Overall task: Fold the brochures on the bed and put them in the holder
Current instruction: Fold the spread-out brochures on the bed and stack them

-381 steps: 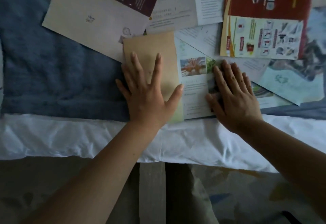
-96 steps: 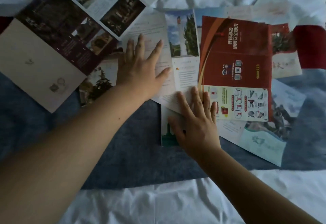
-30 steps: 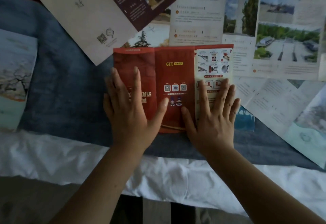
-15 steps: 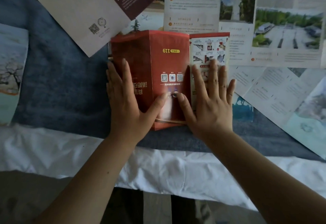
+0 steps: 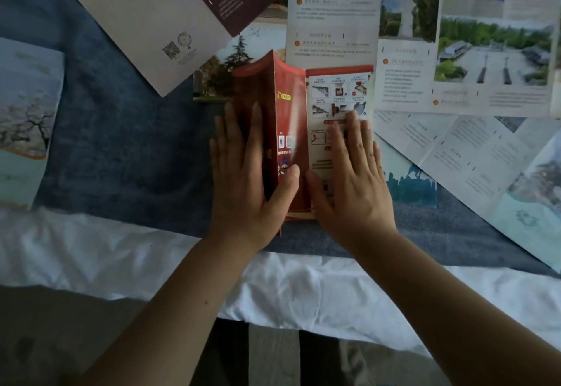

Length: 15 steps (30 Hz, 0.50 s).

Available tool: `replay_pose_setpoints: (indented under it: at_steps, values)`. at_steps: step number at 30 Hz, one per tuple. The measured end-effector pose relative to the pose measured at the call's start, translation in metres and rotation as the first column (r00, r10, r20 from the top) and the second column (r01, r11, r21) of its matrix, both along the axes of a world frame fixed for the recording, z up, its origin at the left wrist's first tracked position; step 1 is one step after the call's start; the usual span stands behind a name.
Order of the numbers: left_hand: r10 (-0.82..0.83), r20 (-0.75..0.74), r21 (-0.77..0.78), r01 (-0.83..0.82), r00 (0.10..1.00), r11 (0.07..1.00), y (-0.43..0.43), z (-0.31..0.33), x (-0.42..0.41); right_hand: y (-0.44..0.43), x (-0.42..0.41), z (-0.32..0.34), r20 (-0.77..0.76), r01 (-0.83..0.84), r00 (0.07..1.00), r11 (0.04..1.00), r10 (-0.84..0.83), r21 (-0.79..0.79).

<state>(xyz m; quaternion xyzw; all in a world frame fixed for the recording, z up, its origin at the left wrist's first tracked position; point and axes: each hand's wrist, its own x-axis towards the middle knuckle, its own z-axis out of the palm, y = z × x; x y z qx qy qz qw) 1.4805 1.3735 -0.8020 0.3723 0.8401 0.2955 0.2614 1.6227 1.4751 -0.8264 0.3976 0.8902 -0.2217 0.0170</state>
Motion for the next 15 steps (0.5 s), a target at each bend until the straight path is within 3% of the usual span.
replay_pose_setpoints:
  at_steps: [3, 11, 15]
  values:
    - [-0.020, -0.019, -0.015, 0.020, 1.000, 1.000, 0.006, 0.004, 0.007, 0.005, 0.012, 0.001, -0.041, 0.011, 0.999, 1.000, -0.011, 0.002]
    - [-0.096, -0.027, -0.027, 0.095, 0.995, 0.995, 0.026, 0.010, 0.032, 0.004, 0.045, 0.007, 0.039, 0.036, 0.999, 0.999, -0.035, -0.029]
    - [-0.055, 0.023, 0.008, 0.054, 0.998, 0.998, 0.032, 0.015, 0.043, 0.001, 0.050, 0.010, 0.005, 0.049, 0.999, 0.996, -0.049, -0.076]
